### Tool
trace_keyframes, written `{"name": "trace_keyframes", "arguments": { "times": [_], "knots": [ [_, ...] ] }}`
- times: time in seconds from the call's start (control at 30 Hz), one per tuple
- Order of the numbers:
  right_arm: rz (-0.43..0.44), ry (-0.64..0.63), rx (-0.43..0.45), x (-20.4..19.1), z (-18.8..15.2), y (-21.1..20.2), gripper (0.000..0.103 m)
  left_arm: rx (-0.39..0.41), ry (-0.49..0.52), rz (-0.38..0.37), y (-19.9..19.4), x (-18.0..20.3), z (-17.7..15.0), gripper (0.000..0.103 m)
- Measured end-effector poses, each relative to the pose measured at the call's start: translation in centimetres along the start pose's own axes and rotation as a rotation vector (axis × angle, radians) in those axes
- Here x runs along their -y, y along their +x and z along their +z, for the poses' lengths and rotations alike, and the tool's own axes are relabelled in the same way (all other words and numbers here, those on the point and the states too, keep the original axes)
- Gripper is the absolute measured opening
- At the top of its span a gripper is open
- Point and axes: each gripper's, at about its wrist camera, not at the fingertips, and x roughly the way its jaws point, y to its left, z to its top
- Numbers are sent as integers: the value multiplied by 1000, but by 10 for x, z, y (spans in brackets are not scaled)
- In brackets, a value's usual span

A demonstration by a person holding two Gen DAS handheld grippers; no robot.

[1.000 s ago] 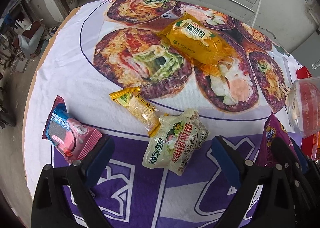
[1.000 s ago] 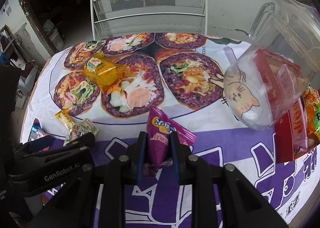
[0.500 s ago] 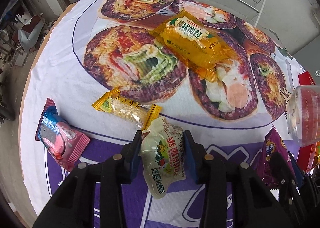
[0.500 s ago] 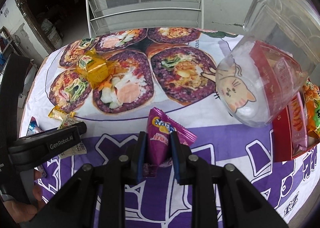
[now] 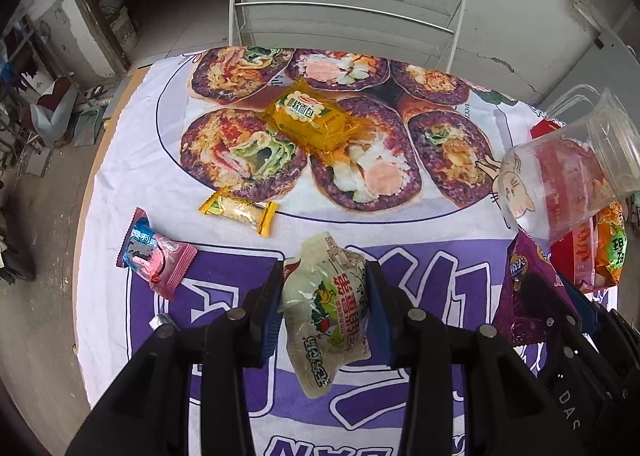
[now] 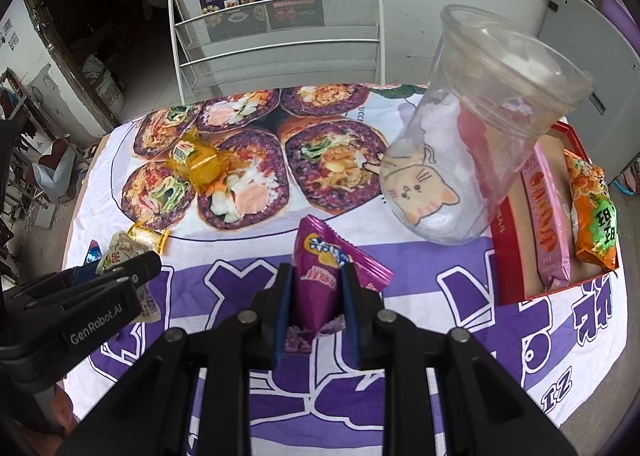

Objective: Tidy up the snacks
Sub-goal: 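Carry both packets over the red tray and open both tools to drop them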

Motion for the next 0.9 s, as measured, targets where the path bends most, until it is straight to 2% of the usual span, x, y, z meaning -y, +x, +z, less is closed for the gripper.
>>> {"name": "trace_keyframes", "arguments": {
  "times": [0.23, 0.53, 0.73, 0.9],
  "knots": [
    [13, -35, 34, 71, -11, -37, 23, 36, 2, 18, -29, 73, -27, 38],
    [-16, -75, 63, 216, -7, -61, 23, 73, -4, -35, -46, 215, -60, 38],
    [-38, -48, 61, 298, 7, -54, 23, 89, 74, -60, -41, 304, -49, 38],
    [-4, -44, 45, 335, 37, -18, 23, 96, 123, -48, -14, 355, -23, 38]
  ]
}}
